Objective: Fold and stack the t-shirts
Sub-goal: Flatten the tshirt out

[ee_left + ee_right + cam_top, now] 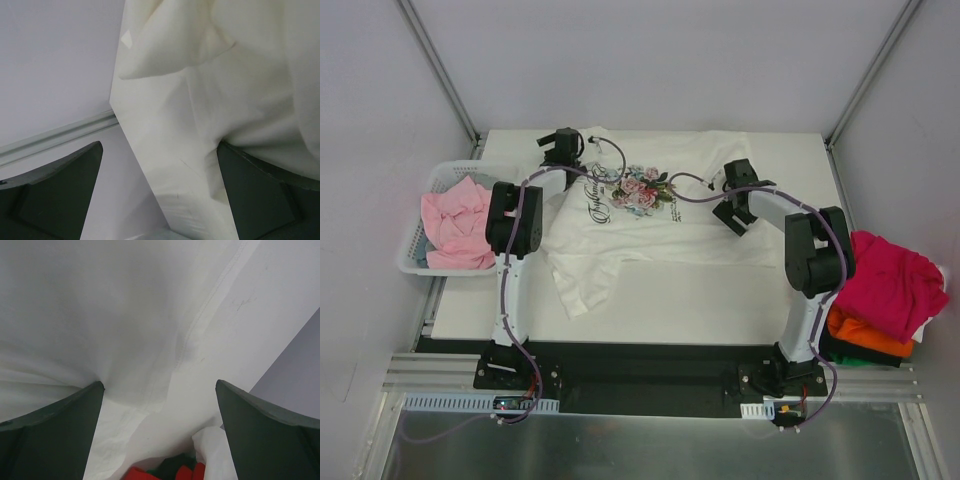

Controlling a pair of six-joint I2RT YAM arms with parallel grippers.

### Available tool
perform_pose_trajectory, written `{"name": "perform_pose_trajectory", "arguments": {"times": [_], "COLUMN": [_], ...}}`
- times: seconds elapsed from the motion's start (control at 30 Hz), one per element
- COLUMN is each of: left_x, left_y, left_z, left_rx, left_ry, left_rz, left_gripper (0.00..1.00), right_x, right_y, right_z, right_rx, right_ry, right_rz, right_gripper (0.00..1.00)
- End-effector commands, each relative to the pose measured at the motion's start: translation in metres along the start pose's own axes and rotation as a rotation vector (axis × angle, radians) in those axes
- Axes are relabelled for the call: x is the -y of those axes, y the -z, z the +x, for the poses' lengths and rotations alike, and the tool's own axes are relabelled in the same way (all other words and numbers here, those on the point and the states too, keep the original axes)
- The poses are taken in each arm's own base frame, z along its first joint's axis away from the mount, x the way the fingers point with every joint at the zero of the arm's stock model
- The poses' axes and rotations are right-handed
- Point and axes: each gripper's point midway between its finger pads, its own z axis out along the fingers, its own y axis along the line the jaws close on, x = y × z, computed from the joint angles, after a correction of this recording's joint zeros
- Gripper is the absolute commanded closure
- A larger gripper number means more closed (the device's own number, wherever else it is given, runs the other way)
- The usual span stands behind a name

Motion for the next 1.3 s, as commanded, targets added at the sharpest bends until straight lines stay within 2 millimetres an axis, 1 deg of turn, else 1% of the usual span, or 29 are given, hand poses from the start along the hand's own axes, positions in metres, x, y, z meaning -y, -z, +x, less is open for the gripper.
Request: {"name": "perform_pose_trajectory", "arguments": {"times": [0.0, 0.1, 0.2, 0.23, 0.27, 0.33, 0.4, 0.43, 0.47, 0.53, 0.57, 0.7, 0.73, 0.77, 0.8, 0.83, 0.87, 0.9, 0.93, 0.97, 1.0, 1.03, 1.07, 1.1, 1.13, 1.2, 1.23, 1.27], "left_x": [-0.009, -0.012, -0.019, -0.025, -0.026, -0.04, -0.042, -0.051, -0.049, -0.059, -0.057, -0.068, -0.067, -0.075, -0.078, -0.073, -0.089, -0.092, -0.087, -0.104, -0.107, -0.099, -0.117, -0.119, -0.125, -0.127, -0.132, -0.133], "left_y": [-0.01, -0.015, -0.018, -0.019, -0.021, -0.021, -0.024, -0.024, -0.029, -0.03, -0.033, -0.03, -0.029, -0.023, -0.019, -0.016, -0.002, 0.004, 0.009, 0.025, 0.034, 0.039, 0.059, 0.067, 0.083, 0.098, 0.112, 0.12], "left_z": [0.024, 0.03, 0.031, 0.032, 0.031, 0.026, 0.026, 0.023, 0.024, 0.02, 0.021, 0.018, 0.018, 0.017, 0.014, 0.016, 0.013, 0.01, 0.01, 0.008, 0.004, 0.006, 0.001, 0.0, 0.0, -0.003, -0.002, -0.002], "left_rx": [-0.058, -0.07, -0.073, -0.073, -0.073, -0.066, -0.071, -0.073, -0.079, -0.083, -0.088, -0.081, -0.077, -0.067, -0.055, -0.051, -0.032, -0.011, -0.003, 0.014, 0.03, 0.036, 0.062, 0.075, 0.091, 0.112, 0.118, 0.124], "left_ry": [-0.032, -0.04, -0.046, -0.043, -0.042, -0.03, -0.038, -0.037, -0.047, -0.055, -0.061, -0.037, -0.033, -0.019, 0.008, 0.02, 0.048, 0.08, 0.093, 0.122, 0.15, 0.152, 0.177, 0.203, 0.215, 0.241, 0.25, 0.256], "left_rz": [-0.021, -0.035, -0.064, -0.078, -0.084, -0.118, -0.123, -0.144, -0.143, -0.168, -0.171, -0.193, -0.189, -0.2, -0.204, -0.189, -0.21, -0.209, -0.196, -0.22, -0.224, -0.202, -0.229, -0.228, -0.231, -0.232, -0.236, -0.23], "left_gripper": [0.01, 0.01, 0.01, 0.01, 0.01, 0.01, 0.01, 0.0, 0.01, 0.01, 0.01, 0.01, 0.01, 0.01, 0.01, 0.01, 0.01, 0.01, 0.01, 0.01, 0.01, 0.01, 0.01, 0.01, 0.01, 0.01, 0.01, 0.01], "right_x": [0.01, 0.013, 0.013, 0.013, 0.013, 0.011, 0.01, 0.01, 0.01, 0.011, 0.012, 0.014, 0.015, 0.017, 0.016, 0.017, 0.017, 0.017, 0.017, 0.017, 0.017, 0.018, 0.019, 0.018, 0.019, 0.02, 0.022, 0.023], "right_y": [0.009, 0.008, 0.007, 0.007, 0.006, 0.006, 0.006, 0.007, 0.007, 0.009, 0.01, 0.014, 0.015, 0.016, 0.017, 0.019, 0.019, 0.022, 0.023, 0.024, 0.025, 0.028, 0.03, 0.032, 0.036, 0.04, 0.044, 0.047], "right_z": [0.014, 0.012, 0.012, 0.012, 0.012, 0.013, 0.014, 0.015, 0.015, 0.016, 0.016, 0.017, 0.016, 0.015, 0.014, 0.013, 0.013, 0.011, 0.011, 0.01, 0.009, 0.008, 0.006, 0.004, 0.003, 0.0, -0.002, -0.002], "right_rx": [-0.032, -0.031, -0.034, -0.035, -0.037, -0.041, -0.043, -0.043, -0.043, -0.044, -0.04, -0.041, -0.039, -0.034, -0.029, -0.025, -0.022, -0.01, -0.01, -0.004, -0.002, 0.007, 0.016, 0.021, 0.029, 0.042, 0.053, 0.059], "right_ry": [0.003, -0.002, -0.003, -0.005, -0.002, -0.006, -0.006, -0.008, -0.006, -0.007, -0.009, -0.01, -0.011, -0.015, -0.019, -0.022, -0.032, -0.037, -0.041, -0.048, -0.048, -0.054, -0.059, -0.063, -0.067, -0.074, -0.079, -0.081], "right_rz": [0.022, 0.026, 0.023, 0.022, 0.02, 0.015, 0.014, 0.014, 0.014, 0.017, 0.02, 0.025, 0.027, 0.029, 0.028, 0.027, 0.026, 0.023, 0.023, 0.024, 0.024, 0.026, 0.028, 0.028, 0.033, 0.038, 0.046, 0.049], "right_gripper": [0.0, 0.0, 0.0, 0.0, 0.0, 0.0, 0.0, 0.0, 0.0, 0.0, 0.0, 0.0, 0.0, 0.0, 0.0, 0.0, 0.0, 0.0, 0.0, 0.0, 0.0, 0.0, 0.0, 0.0, 0.0, 0.0, 0.0, 0.0]}}
